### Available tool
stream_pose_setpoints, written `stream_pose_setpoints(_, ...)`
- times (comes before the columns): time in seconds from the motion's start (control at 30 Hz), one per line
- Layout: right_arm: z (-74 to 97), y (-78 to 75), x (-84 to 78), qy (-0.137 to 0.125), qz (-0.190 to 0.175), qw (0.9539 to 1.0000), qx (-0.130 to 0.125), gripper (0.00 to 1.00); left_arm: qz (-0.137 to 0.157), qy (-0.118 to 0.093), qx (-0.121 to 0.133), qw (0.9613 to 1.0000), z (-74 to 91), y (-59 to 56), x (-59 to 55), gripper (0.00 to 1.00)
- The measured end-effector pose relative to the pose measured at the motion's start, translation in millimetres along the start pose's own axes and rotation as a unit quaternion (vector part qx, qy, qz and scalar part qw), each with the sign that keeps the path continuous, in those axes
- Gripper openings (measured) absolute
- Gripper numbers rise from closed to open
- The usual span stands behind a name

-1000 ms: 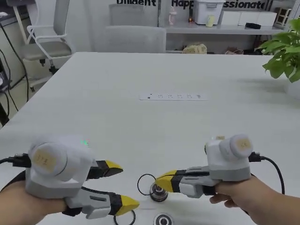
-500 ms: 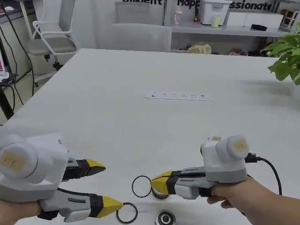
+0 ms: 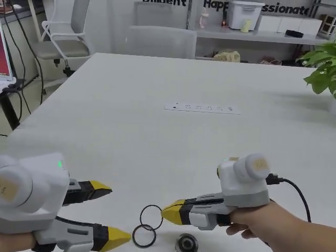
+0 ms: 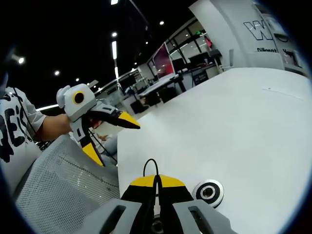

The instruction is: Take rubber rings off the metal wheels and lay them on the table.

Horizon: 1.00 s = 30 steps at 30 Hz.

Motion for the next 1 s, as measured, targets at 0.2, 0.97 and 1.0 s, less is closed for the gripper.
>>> stream_pose_setpoints(0.2,-6.1,4.7,-2.7,0.014,-0.011,0.9998,0.004,0.00,-0.001,0.002,0.001,1.0000,2.0,-0.5,-2.7,0.56)
stream_pose_setpoints(0.97,-20.4,2.7,-20.0,0.056,-0.065,0.9963,-0.008,0.00,0.007,0.003,-0.001,1.0000,2.0,0.6,-7.3,0.56)
stream_pose_setpoints(1.0,-21.1,2.6,-20.6,0.057,-0.067,0.9961,-0.006,0.00,0.007,0.003,-0.001,1.0000,2.0,0.6,-7.3,0.56)
Point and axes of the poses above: the centre of the closed fingertips' face, and the gripper's own axes: z roughly backward along the fingers, y roughly to its left, x roughly out of its top, the point moved 5 cm from there along z, roughly backward along the fingers, and after that the axes turned 12 degrees about -x, right-handed, at the moved point
